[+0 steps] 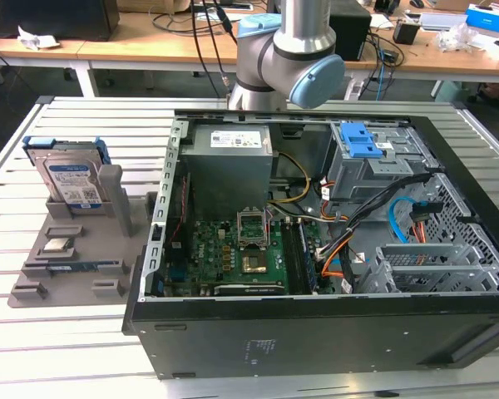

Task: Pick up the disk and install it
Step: 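Pick up the disk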

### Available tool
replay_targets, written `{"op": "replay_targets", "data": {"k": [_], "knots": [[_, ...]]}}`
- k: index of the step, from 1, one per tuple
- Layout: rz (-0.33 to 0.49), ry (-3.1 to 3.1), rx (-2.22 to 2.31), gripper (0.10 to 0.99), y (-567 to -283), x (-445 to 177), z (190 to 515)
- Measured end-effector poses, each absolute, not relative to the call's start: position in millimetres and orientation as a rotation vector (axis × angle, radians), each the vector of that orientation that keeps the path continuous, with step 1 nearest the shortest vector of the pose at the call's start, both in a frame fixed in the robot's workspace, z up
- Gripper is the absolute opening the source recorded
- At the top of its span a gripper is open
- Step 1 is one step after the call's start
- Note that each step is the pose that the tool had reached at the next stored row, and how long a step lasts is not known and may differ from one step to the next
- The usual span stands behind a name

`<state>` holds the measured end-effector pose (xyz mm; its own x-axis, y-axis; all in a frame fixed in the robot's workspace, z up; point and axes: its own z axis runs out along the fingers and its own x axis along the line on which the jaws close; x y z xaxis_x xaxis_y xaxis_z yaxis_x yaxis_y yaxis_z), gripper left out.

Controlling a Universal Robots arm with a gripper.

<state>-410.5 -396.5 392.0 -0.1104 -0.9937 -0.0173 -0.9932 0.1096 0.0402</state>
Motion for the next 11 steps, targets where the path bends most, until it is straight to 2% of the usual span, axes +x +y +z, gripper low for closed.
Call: {"op": "replay_targets", "data": {"k": [2,11], "knots": [[-0.065,-2.329,2.087,0.541,-396.6,-410.5,392.0],[-0.065,-2.328,2.087,0.541,-388.2,-402.6,392.0]]}}
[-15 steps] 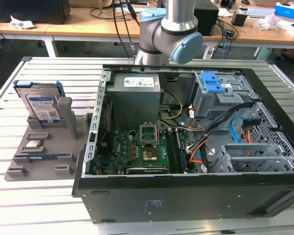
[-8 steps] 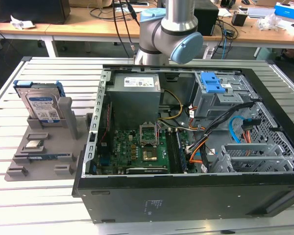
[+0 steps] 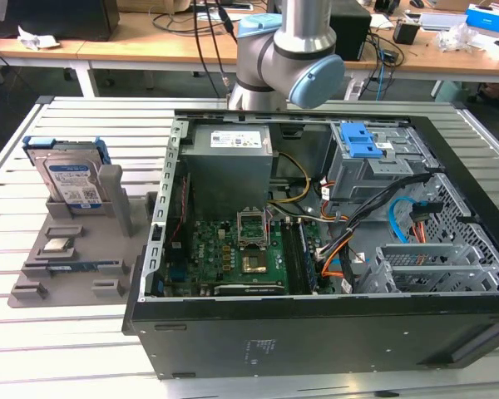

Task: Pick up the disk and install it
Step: 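Pick up the disk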

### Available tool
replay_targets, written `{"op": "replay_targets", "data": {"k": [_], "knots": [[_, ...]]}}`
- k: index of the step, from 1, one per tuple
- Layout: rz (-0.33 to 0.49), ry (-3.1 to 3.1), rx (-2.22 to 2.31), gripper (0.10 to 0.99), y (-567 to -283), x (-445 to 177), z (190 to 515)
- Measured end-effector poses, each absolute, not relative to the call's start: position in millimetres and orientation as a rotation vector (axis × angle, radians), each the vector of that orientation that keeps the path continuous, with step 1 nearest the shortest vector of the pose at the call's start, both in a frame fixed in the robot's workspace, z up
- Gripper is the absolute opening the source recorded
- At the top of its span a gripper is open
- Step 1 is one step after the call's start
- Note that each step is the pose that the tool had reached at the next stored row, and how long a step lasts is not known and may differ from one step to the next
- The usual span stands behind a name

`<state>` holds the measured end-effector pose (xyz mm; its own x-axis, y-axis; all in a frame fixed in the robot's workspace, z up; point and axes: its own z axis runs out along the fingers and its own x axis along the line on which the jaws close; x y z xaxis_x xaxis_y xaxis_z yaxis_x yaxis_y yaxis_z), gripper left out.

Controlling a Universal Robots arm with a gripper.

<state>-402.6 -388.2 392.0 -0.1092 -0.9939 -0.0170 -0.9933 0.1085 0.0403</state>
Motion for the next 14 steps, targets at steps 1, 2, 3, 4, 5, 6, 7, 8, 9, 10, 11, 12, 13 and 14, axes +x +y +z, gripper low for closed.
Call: {"op": "replay_targets", "data": {"k": [1,2,3,4,5,6,7,8,9,10,11,12,13,14], "knots": [[-0.065,-2.328,2.087,0.541,-386,-401,392],[-0.065,-2.328,2.087,0.541,-385,-399,392],[-0.064,-2.328,2.087,0.541,-382,-397,392],[-0.064,-2.328,2.087,0.541,-380,-395,392],[-0.064,-2.328,2.087,0.541,-379,-393,392],[-0.064,-2.328,2.087,0.541,-377,-392,392],[-0.064,-2.328,2.087,0.541,-376,-391,392],[-0.064,-2.328,2.087,0.541,-375,-390,392],[-0.064,-2.328,2.087,0.541,-374,-388,392],[-0.064,-2.328,2.087,0.541,-373,-387,392],[-0.064,-2.328,2.087,0.541,-371,-385,392],[-0.064,-2.328,2.087,0.541,-370,-383,392],[-0.064,-2.328,2.087,0.541,-369,-381,392],[-0.064,-2.328,2.087,0.541,-368,-379,392]]}}
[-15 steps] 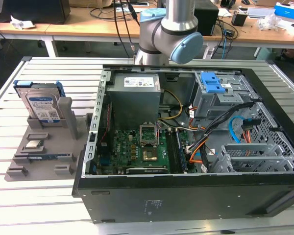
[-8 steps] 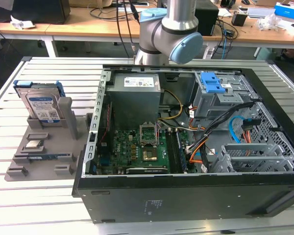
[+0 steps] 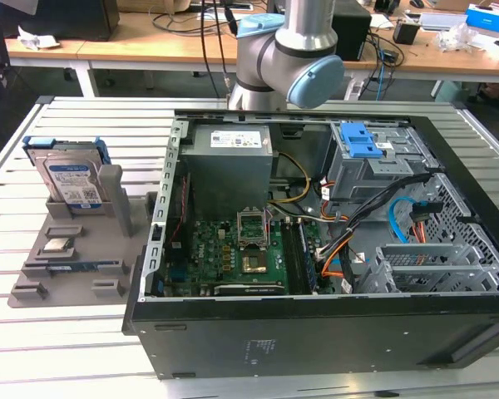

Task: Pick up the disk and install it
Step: 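Pick up the disk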

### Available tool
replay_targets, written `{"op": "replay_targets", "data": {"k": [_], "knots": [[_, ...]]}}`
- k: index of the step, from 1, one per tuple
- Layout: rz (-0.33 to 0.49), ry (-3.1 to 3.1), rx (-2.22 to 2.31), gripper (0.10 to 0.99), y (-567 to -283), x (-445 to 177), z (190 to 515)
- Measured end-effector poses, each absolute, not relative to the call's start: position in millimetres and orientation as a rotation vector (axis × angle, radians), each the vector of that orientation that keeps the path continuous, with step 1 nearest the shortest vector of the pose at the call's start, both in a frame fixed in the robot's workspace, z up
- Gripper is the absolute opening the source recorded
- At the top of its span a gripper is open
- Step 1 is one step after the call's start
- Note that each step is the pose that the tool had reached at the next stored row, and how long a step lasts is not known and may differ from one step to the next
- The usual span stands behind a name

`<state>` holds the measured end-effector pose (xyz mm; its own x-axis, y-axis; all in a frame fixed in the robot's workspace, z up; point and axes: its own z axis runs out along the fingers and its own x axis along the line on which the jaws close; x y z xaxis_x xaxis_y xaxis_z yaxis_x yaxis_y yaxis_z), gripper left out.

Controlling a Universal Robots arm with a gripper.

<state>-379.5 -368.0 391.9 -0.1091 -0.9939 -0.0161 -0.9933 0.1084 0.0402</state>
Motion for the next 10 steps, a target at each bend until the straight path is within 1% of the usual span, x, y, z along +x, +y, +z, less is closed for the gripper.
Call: {"op": "replay_targets", "data": {"k": [10], "knots": [[-0.062,-2.326,2.085,0.541,-364,-368,388]]}}
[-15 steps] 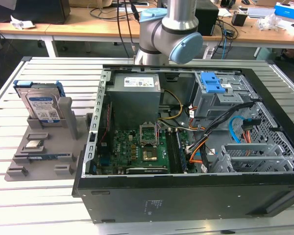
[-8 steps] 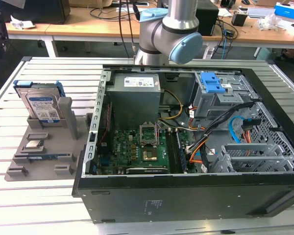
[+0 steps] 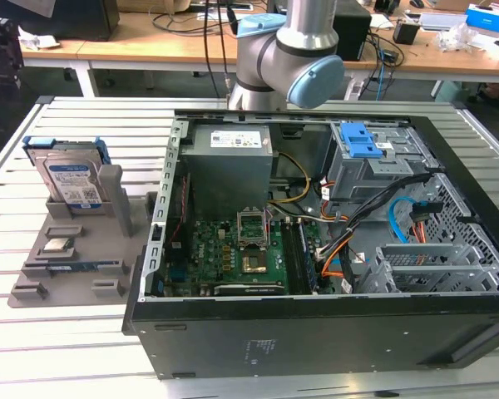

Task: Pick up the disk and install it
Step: 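Pick up the disk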

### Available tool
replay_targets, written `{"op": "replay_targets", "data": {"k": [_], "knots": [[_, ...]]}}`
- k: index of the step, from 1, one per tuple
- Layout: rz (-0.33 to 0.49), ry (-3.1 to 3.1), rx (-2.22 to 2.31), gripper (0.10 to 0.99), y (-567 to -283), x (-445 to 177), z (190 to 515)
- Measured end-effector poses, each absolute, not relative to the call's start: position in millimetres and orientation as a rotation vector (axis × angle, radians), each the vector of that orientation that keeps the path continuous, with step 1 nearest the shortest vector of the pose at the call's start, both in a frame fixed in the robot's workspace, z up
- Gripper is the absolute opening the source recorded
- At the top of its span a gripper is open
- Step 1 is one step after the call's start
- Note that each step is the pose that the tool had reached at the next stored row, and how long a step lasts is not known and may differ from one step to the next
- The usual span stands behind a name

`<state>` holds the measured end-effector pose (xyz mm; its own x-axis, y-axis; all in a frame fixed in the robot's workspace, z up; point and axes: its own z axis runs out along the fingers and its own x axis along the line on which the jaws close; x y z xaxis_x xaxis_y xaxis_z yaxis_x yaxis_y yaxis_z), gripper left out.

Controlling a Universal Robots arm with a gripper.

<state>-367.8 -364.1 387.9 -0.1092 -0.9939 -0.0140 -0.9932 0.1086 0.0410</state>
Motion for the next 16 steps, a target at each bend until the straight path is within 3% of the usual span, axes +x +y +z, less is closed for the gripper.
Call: {"op": "replay_targets", "data": {"k": [3,5,16], "knots": [[-0.061,-2.326,2.085,0.541,-362,-357,382],[-0.059,-2.325,2.084,0.541,-361,-347,358],[-0.059,-2.325,2.084,0.541,-360,-344,345]]}}
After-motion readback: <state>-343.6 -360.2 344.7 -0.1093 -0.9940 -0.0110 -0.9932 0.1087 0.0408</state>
